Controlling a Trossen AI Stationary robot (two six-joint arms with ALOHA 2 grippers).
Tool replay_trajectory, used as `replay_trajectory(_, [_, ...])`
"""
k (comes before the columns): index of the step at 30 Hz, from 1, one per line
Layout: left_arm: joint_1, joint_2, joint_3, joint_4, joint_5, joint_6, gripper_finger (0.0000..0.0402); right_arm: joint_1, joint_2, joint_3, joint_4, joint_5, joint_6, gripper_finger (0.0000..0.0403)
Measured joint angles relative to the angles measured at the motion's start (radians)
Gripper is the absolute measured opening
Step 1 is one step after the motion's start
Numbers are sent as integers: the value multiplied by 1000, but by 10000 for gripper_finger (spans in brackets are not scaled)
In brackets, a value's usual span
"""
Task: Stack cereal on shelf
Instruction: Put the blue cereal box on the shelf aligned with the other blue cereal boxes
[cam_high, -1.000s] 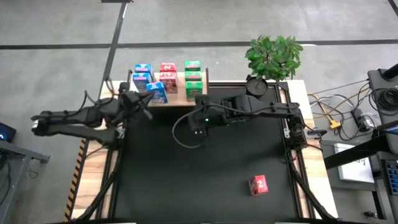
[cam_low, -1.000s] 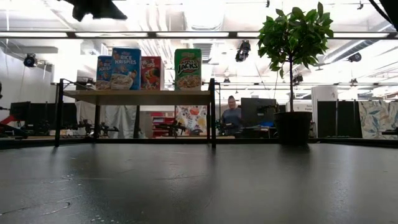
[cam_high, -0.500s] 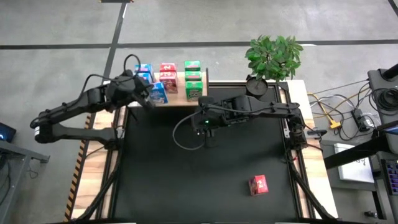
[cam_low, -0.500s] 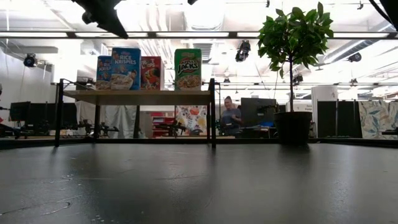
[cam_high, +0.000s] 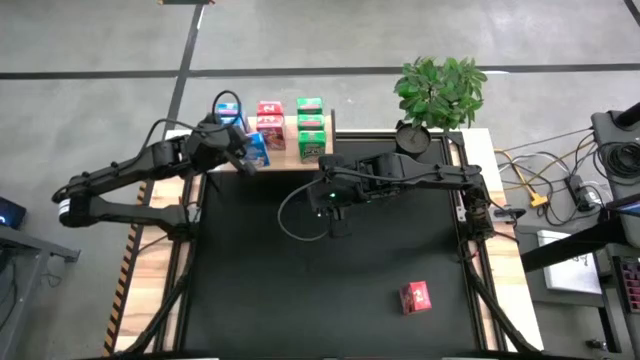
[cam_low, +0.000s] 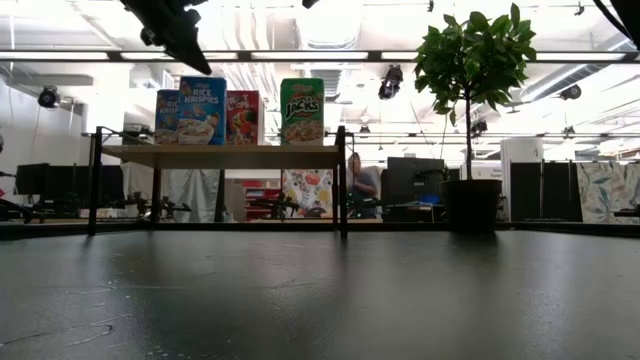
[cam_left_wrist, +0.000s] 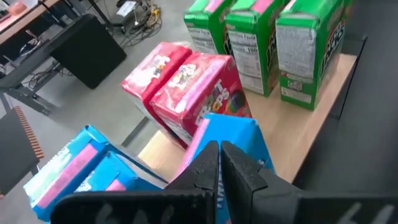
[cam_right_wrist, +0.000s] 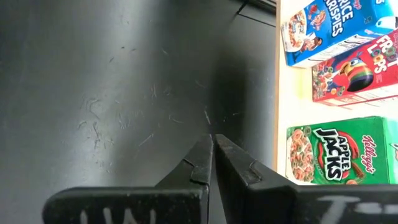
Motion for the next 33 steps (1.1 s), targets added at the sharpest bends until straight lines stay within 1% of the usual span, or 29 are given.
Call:
replay_trajectory(4, [0, 25, -2, -1, -6, 0, 0, 0, 0, 0, -1, 0, -1, 9])
replay_trajectory(9, [0, 26, -1, -19, -14, -13, 0, 0, 0, 0, -4, 0, -1, 9])
replay_trajectory(17, [0, -17, 0, -100, -17, -42, 0, 0, 0, 0, -15, 0, -1, 9])
replay_trajectory(27, [0, -79, 0, -196, -25, -42, 0, 0, 1, 0, -19, 0, -1, 9])
replay_trajectory(33, [0, -102, 10, -250, -78, -25, 0, 0, 1, 0, -26, -1, 6, 9])
